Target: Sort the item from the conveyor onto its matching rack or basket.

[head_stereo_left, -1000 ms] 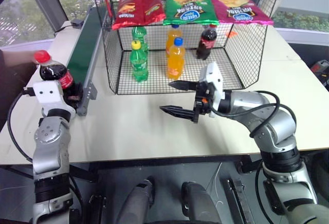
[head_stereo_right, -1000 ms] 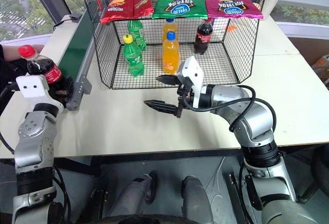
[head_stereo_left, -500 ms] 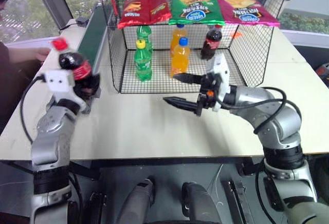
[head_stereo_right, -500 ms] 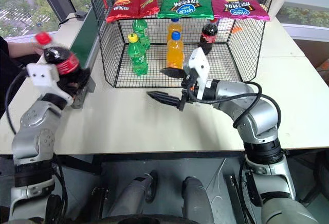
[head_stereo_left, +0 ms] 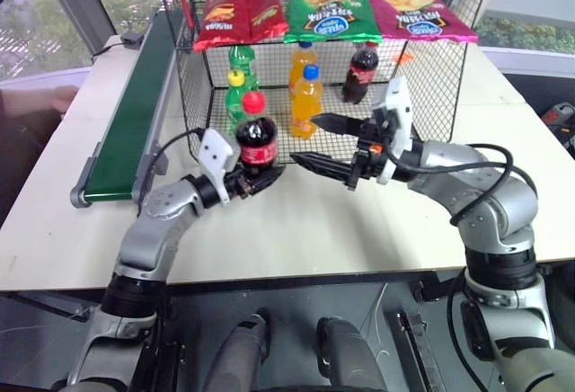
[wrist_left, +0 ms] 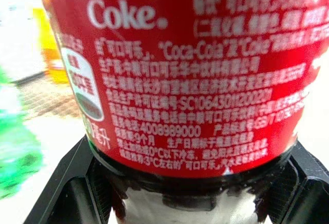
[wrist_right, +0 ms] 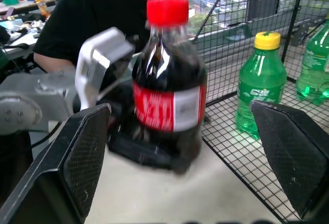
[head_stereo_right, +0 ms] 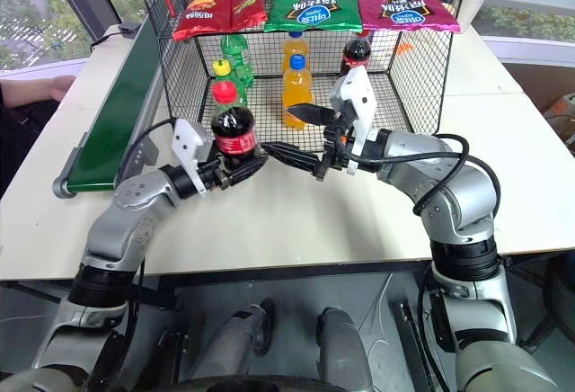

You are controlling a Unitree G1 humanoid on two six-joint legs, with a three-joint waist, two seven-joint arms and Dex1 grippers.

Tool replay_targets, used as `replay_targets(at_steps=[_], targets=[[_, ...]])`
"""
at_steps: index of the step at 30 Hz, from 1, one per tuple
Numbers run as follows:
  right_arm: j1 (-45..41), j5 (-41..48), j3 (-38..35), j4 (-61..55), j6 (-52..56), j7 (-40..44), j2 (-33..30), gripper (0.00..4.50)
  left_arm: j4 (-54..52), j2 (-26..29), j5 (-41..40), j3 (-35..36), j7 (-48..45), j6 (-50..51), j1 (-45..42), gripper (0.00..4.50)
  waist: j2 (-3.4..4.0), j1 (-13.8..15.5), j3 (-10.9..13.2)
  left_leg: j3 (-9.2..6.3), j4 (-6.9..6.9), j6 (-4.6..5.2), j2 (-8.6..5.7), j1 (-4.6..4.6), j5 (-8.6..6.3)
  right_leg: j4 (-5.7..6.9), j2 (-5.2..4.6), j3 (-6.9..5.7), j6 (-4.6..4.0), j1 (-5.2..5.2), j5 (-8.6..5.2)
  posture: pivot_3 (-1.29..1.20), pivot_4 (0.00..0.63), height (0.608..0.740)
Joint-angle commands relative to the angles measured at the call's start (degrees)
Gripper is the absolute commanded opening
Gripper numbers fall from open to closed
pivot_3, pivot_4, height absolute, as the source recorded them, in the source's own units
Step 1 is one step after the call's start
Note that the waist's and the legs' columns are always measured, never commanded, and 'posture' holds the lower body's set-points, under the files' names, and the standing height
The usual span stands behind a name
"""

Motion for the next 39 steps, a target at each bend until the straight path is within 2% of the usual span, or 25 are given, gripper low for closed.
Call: replay_targets(at_steps=[1,7,18,21,22,26,27,36,37,38,39], targets=[[-0.7,1.1,-1.5,-2.7,0.1,-0.9,-0.6,4.5,0.4,-1.6,1.6,-2.3,-2.4,-4.4,-2.2,2.97,0.0,0.0,0.0,0.0,0.0,0.0,0.0,0.0,0.0,0.0,0.0,0.0,0.0,0.0,0.0,0.0,0.15,0.738],[-1.0,0.8,-1.3,-2.5,0.1,-1.9,-0.6,4.5,3.6,-3.0,4.0,-5.2,-5.7,-7.5,-4.9,2.97,0.0,0.0,0.0,0.0,0.01,0.01,-0.01,-0.02,0.0,-0.01,0.0,-0.01,0.0,0.0,0.0,0.0,0.15,0.738],[-1.5,0.3,-0.7,-1.5,-0.1,-2.8,-0.2,4.5,4.2,-5.3,5.3,-6.2,-7.3,-8.4,-5.8,2.97,0.0,0.0,0.0,-0.01,0.01,0.11,-0.01,-0.01,0.06,0.01,0.04,-0.01,0.01,0.0,0.0,0.0,0.15,0.738],[-1.7,-0.1,-0.7,-0.7,-0.6,-3.0,0.0,3.74,4.3,-5.5,5.4,-6.2,-7.3,-8.5,-5.8,2.97,0.0,0.0,0.0,-0.01,0.02,0.11,-0.01,-0.01,0.07,0.02,0.04,-0.01,0.01,0.0,0.0,0.0,0.15,0.738],[-1.7,-0.1,-0.7,-0.7,-0.6,-3.1,0.2,3.35,4.3,-5.5,5.5,-6.2,-7.3,-8.5,-5.8,2.97,0.0,0.0,0.0,-0.01,0.02,0.11,-0.01,-0.01,0.07,0.02,0.05,-0.01,0.01,0.0,0.0,0.0,0.15,0.738],[-1.8,0.3,-0.8,-0.6,-0.5,-2.8,0.3,1.28,4.4,-5.9,5.7,-6.2,-7.2,-8.6,-5.9,2.97,0.0,0.0,0.0,-0.01,0.02,0.12,-0.01,0.0,0.07,0.03,0.05,-0.01,0.02,0.0,0.01,0.0,0.15,0.738],[-1.9,0.4,-0.8,-0.6,-0.5,-2.8,0.3,1.14,4.5,-5.9,5.7,-6.2,-7.2,-8.6,-5.9,2.97,0.0,0.0,0.0,-0.02,0.03,0.12,-0.02,-0.01,0.07,0.03,0.06,-0.02,0.02,0.0,0.01,0.0,0.15,0.738],[-2.2,1.3,-1.0,-1.4,0.5,-2.8,0.0,1.14,5.0,-6.6,5.8,-5.8,-6.9,-9.3,-6.2,2.97,0.0,0.0,0.0,-0.01,0.04,0.12,-0.03,0.0,0.08,0.05,0.06,-0.02,0.03,0.01,0.01,0.0,0.15,0.738],[-2.2,1.3,-1.0,-1.5,0.5,-2.9,0.0,1.14,5.1,-6.7,5.5,-5.7,-7.2,-8.9,-6.2,3.99,0.0,0.0,0.0,-0.01,0.04,0.12,-0.03,0.0,0.08,0.05,0.06,-0.01,0.03,0.01,0.01,0.0,0.15,0.738],[-2.2,1.3,-1.0,-1.5,0.5,-2.9,0.0,1.14,5.1,-6.8,5.3,-5.6,-7.4,-8.7,-6.3,4.29,0.0,0.1,0.0,-0.01,0.04,0.13,-0.02,0.0,0.08,0.05,0.06,-0.02,0.03,0.0,0.01,0.0,0.15,0.738],[-2.2,1.3,-1.1,-1.5,0.6,-3.0,0.0,1.14,4.9,-6.3,4.9,-5.9,-8.6,-8.1,-6.1,4.41,0.0,0.1,0.0,-0.01,0.05,0.13,-0.03,-0.01,0.08,0.05,0.06,-0.02,0.03,0.01,0.01,0.0,0.15,0.738]])
